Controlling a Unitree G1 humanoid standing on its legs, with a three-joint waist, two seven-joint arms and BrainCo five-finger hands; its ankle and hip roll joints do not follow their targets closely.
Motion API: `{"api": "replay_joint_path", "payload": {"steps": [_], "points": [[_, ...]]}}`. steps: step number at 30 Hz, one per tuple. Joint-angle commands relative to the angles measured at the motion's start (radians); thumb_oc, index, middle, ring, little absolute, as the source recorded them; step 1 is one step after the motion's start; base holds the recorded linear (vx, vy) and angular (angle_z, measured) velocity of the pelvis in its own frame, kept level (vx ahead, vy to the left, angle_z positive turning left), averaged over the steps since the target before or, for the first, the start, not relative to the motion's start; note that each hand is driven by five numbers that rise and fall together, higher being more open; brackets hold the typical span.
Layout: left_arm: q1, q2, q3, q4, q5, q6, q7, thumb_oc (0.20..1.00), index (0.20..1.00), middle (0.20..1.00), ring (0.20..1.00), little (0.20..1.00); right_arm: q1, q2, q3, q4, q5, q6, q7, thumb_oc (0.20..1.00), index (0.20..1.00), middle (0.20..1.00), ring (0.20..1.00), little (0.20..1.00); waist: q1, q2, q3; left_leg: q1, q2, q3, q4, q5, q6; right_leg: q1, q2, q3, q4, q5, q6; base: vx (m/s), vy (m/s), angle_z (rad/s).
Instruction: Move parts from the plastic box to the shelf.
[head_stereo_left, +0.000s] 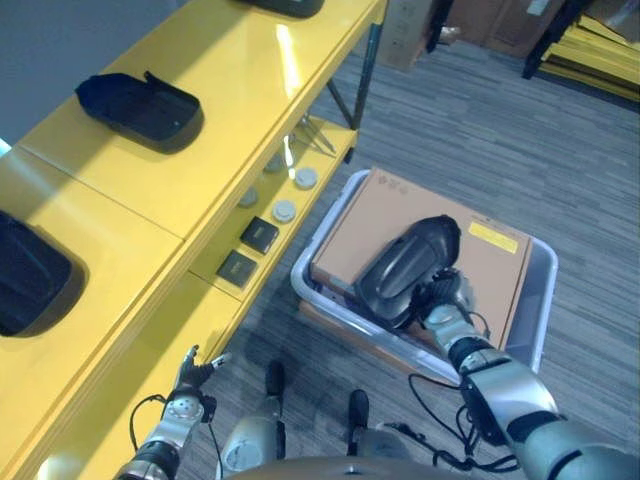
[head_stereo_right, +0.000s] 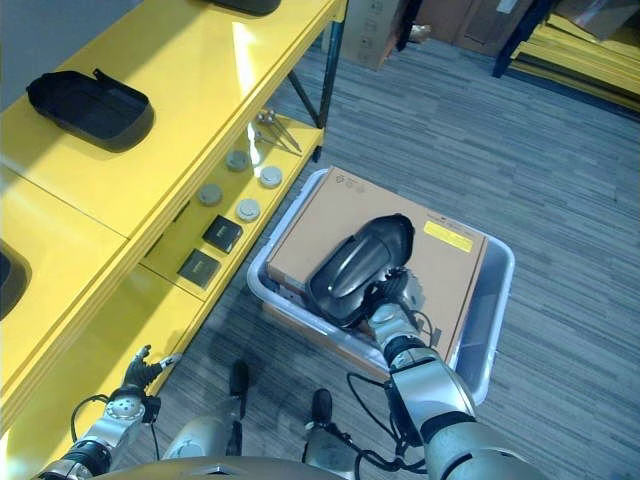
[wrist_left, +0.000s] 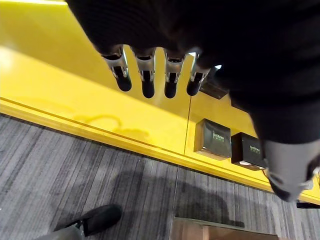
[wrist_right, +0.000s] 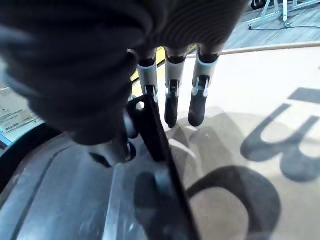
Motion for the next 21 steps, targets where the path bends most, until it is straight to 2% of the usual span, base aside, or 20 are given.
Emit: {"api": "replay_joint_path", "payload": {"steps": [1,7,12,13,16,17,18,20,21], "points": [[-0.041,0.024,-0.034,-0.008,-0.022,-0.032,0.005,1.0,1.0,1.0,1.0,1.0,0.014,0.049,0.016,0.084,0.038,0.036,0.076,0.2,0.2,0.2,0.2,0.2,0.034,-0.019,0.0,0.045,-0.024,0.002,-0.001,-0.116,-0.003,-0.078,-0.101,0.052,-0.005,0.064,0.067,0.01,0.002,0.15],[-0.016,0.043,-0.031,-0.049,-0.035,-0.038,-0.017,1.0,1.0,1.0,1.0,1.0,-0.033,-0.054,0.004,0.102,0.007,0.046,0.071,0.2,0.2,0.2,0.2,0.2,0.04,-0.017,-0.015,0.049,-0.025,0.0,-0.001,-0.12,-0.002,-0.074,-0.102,0.053,-0.005,0.061,0.07,0.01,0.003,0.03],[-0.013,0.056,-0.027,-0.093,-0.032,-0.042,-0.029,1.0,1.0,1.0,1.0,1.0,-0.056,-0.121,0.021,0.025,-0.033,0.035,0.064,0.2,0.2,0.2,0.2,0.2,0.031,-0.025,-0.024,0.063,-0.017,0.005,-0.001,-0.126,-0.004,-0.066,-0.098,0.061,-0.005,0.056,0.069,0.0,0.0,0.0],[-0.012,0.058,-0.024,-0.112,-0.03,-0.045,-0.03,1.0,1.0,1.0,1.0,1.0,-0.054,-0.135,0.027,-0.028,-0.054,0.029,0.059,0.2,0.2,0.2,0.2,0.2,0.026,-0.027,-0.026,0.067,-0.015,0.007,-0.001,-0.127,-0.004,-0.064,-0.096,0.063,-0.005,0.055,0.068,0.0,0.0,0.0],[-0.018,0.08,0.001,-0.241,-0.007,-0.056,-0.037,1.0,1.0,1.0,1.0,1.0,0.016,-0.236,0.035,-0.383,-0.221,0.027,0.038,0.2,0.2,0.2,0.2,0.2,-0.003,-0.036,-0.047,0.097,-0.003,0.021,-0.001,-0.14,-0.006,-0.042,-0.089,0.077,-0.005,0.042,0.064,0.04,-0.04,-0.06],[-0.017,0.08,0.0,-0.242,-0.007,-0.056,-0.037,1.0,1.0,1.0,1.0,1.0,0.02,-0.236,0.033,-0.388,-0.223,0.029,0.04,0.2,0.2,0.2,0.2,0.2,-0.002,-0.036,-0.047,0.098,-0.003,0.021,-0.001,-0.14,-0.006,-0.041,-0.089,0.077,-0.005,0.042,0.064,0.07,-0.056,-0.07],[-0.028,0.093,0.003,-0.312,0.009,-0.056,-0.045,1.0,1.0,1.0,1.0,1.0,0.053,-0.277,0.02,-0.513,-0.294,0.033,0.05,0.2,0.2,0.2,0.2,0.2,-0.013,-0.04,-0.058,0.117,0.004,0.026,-0.001,-0.146,-0.009,-0.026,-0.086,0.077,-0.005,0.034,0.062,0.05,-0.05,-0.09],[-0.036,0.098,0.001,-0.342,0.013,-0.057,-0.055,1.0,1.0,1.0,1.0,1.0,0.063,-0.298,0.022,-0.558,-0.335,0.034,0.063,0.2,0.2,0.2,0.2,0.2,-0.017,-0.042,-0.064,0.127,0.006,0.028,-0.001,-0.15,-0.009,-0.018,-0.084,0.08,-0.005,0.029,0.061,0.05,-0.049,-0.16],[-0.052,0.109,0.005,-0.422,-0.005,-0.064,-0.073,1.0,1.0,1.0,1.0,1.0,0.089,-0.351,0.029,-0.667,-0.405,0.016,0.088,0.2,0.2,0.2,0.2,0.2,-0.026,-0.047,-0.078,0.152,0.013,0.035,-0.001,-0.158,-0.012,0.002,-0.08,0.083,-0.005,0.022,0.059,0.05,-0.033,-0.11]]}}
